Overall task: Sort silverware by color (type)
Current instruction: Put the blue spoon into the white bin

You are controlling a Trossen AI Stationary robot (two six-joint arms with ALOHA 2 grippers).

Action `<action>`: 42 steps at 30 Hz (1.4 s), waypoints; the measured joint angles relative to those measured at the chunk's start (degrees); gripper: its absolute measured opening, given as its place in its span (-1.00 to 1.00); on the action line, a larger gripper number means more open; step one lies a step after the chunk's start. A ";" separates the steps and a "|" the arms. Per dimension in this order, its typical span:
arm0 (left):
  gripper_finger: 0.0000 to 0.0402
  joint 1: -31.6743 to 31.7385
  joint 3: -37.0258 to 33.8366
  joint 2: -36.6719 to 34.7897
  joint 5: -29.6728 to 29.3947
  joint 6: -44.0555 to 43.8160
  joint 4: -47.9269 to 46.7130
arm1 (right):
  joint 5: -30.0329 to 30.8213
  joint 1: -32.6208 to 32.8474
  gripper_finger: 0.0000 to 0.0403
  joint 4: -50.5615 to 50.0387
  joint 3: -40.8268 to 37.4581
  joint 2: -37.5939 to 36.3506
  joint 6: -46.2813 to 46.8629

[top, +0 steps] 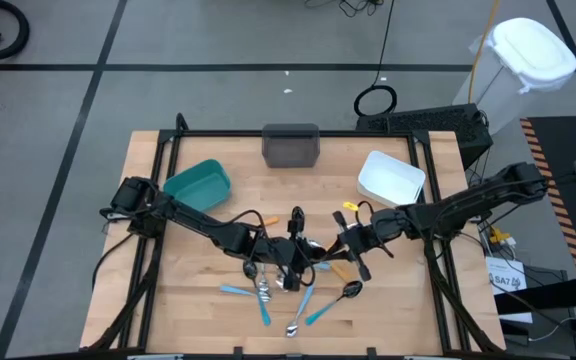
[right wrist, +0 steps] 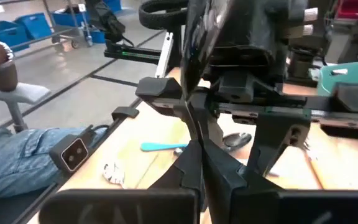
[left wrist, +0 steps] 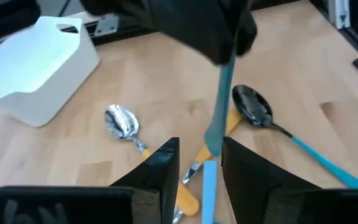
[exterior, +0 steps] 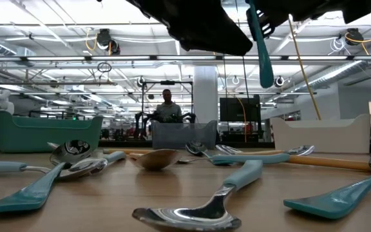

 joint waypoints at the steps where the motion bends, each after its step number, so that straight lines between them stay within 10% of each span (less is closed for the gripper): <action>1: -0.40 0.00 0.00 0.00 -0.74 -0.02 -0.15 | 0.94 0.03 -1.00 -0.20 0.00 -0.38 0.44; 17: -0.40 -0.20 0.02 -2.42 -5.00 -4.53 -7.25 | 9.84 0.47 -1.00 -4.33 0.00 -4.15 2.28; 42: -0.40 -0.55 -0.02 -3.34 -5.65 -7.42 -15.47 | 54.95 4.50 -1.00 -33.04 0.00 -13.39 11.12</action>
